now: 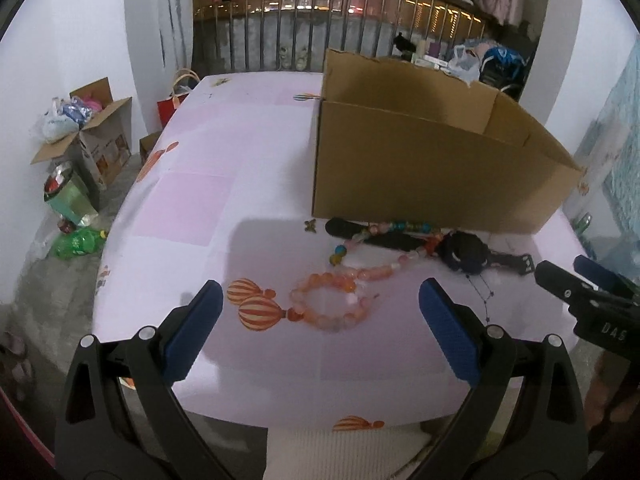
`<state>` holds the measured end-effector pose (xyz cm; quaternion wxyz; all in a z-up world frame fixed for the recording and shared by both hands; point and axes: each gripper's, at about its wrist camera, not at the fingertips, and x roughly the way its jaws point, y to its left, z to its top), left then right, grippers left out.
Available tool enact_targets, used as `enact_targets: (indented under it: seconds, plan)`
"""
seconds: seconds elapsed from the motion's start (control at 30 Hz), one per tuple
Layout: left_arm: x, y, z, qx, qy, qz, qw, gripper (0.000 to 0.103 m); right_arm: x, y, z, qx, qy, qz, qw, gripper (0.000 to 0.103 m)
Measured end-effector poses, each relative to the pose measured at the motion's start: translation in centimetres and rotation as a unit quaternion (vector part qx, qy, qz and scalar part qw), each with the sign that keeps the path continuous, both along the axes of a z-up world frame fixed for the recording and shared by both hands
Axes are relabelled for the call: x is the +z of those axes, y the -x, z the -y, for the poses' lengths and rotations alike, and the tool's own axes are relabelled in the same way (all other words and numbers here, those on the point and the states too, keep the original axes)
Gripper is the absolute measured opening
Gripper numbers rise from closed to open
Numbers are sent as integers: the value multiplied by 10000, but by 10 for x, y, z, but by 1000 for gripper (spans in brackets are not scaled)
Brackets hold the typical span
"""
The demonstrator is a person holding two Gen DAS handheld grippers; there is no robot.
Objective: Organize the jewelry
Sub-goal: 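Move both grippers toward the multicolour beaded necklace beside the box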
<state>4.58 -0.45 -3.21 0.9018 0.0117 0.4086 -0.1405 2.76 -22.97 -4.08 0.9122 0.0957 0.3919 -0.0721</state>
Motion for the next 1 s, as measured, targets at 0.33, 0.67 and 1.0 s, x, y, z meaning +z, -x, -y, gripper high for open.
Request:
enact_targets:
  seconds: [0.33, 0.67, 1.0]
  plan:
    - [-14, -22, -12, 63, 746, -129, 9971, 95, 0, -31, -22, 769, -180, 178, 9967, 77]
    - [-9, -37, 13, -493, 231, 190, 9983, 80, -4, -65, -35, 1268, -639, 139, 9898, 42]
    - [-29, -57, 24, -868, -47, -248, 9959, 35, -19, -92, -45, 1414, -612, -297, 9876, 21]
